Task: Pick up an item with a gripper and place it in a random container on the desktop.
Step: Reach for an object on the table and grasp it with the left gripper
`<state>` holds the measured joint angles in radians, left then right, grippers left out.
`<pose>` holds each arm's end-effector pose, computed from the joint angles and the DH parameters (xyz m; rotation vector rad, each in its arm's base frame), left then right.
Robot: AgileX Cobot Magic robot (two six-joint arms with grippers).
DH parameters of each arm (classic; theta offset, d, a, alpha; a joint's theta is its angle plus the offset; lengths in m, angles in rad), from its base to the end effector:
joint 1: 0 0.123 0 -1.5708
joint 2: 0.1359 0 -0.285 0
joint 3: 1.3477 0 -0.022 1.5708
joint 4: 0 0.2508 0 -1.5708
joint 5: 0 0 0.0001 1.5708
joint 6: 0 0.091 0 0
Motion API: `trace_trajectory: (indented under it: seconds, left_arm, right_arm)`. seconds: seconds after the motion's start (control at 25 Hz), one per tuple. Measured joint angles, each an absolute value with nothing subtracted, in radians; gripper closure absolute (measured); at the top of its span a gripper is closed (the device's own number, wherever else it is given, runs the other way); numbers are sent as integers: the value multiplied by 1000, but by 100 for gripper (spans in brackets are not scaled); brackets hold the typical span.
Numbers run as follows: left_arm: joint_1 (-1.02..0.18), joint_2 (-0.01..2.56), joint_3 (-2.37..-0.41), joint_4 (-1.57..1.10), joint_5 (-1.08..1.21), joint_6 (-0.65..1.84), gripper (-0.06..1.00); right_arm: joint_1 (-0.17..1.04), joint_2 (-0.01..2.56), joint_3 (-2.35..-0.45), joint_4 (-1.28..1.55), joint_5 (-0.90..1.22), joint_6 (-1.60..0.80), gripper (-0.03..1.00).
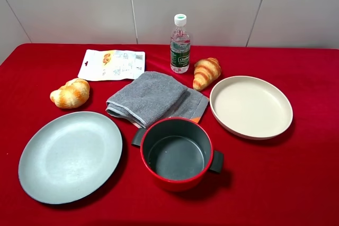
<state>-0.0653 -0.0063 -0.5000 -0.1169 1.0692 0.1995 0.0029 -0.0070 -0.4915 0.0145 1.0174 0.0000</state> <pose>-0.0071 -0.0089 0.2770 0.2759 2.0227 -0.0560 -0.0032 0.0011 0.2784 -0.0032 2.0025 0.0191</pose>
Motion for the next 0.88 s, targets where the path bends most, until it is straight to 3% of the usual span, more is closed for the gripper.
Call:
trace_trajectory:
  seconds: [0.88]
  left_arm:
    - [-65, -6, -500, -117, 1069, 199, -5]
  right_arm:
    - [3, -7, -492, 15, 1017, 0, 27]
